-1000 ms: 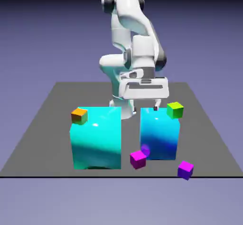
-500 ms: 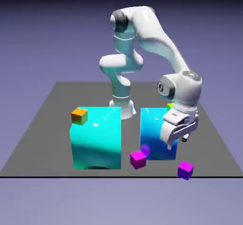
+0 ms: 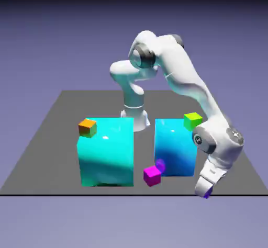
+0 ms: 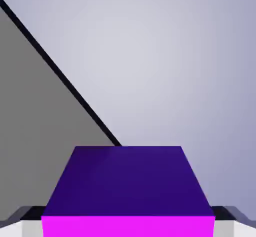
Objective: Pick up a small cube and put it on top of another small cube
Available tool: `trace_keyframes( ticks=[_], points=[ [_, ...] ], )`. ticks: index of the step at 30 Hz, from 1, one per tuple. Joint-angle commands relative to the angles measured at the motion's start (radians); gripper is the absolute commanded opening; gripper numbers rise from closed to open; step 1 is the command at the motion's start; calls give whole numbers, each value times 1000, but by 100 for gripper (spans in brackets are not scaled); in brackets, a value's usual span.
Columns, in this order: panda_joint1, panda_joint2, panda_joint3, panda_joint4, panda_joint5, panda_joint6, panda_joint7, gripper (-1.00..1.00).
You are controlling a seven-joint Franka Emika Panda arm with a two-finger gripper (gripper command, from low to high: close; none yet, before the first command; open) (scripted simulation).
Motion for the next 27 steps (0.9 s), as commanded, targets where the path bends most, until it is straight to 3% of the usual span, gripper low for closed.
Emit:
trace_keyframes(
  ticks=[1, 23, 27],
  points=[
    [-2, -35, 9, 6, 9, -40, -5, -100],
    [-5, -833, 59, -395, 301, -406, 31, -100],
    [-5, -832, 60, -472, 301, -329, 35, -100]
  ],
)
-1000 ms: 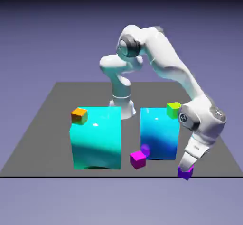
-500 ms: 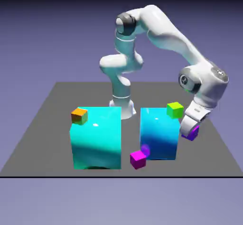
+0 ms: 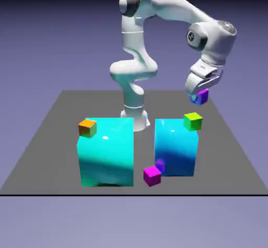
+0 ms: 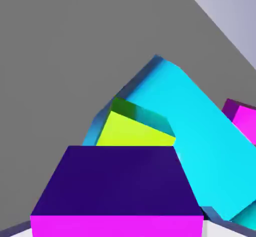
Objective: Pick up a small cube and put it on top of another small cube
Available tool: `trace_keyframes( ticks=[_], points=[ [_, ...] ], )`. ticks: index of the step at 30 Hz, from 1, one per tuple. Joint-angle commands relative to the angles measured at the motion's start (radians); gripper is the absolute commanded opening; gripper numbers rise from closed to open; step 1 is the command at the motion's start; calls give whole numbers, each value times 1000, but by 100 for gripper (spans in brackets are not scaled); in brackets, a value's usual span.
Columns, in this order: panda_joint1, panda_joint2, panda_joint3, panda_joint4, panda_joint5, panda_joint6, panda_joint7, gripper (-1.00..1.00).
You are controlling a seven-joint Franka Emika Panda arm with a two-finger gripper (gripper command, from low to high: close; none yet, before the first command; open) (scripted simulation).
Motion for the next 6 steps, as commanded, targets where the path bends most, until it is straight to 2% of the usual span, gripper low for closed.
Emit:
trace_keyframes(
  ticks=[1, 3, 4, 6],
  points=[
    [0, 5, 0, -36, -4, 41, 2, -100],
    [0, 12, 1, -85, -6, 96, 4, -100],
    [0, 12, 1, -85, -6, 96, 4, 100],
    [0, 7, 0, -49, -5, 55, 3, 100]
  ],
)
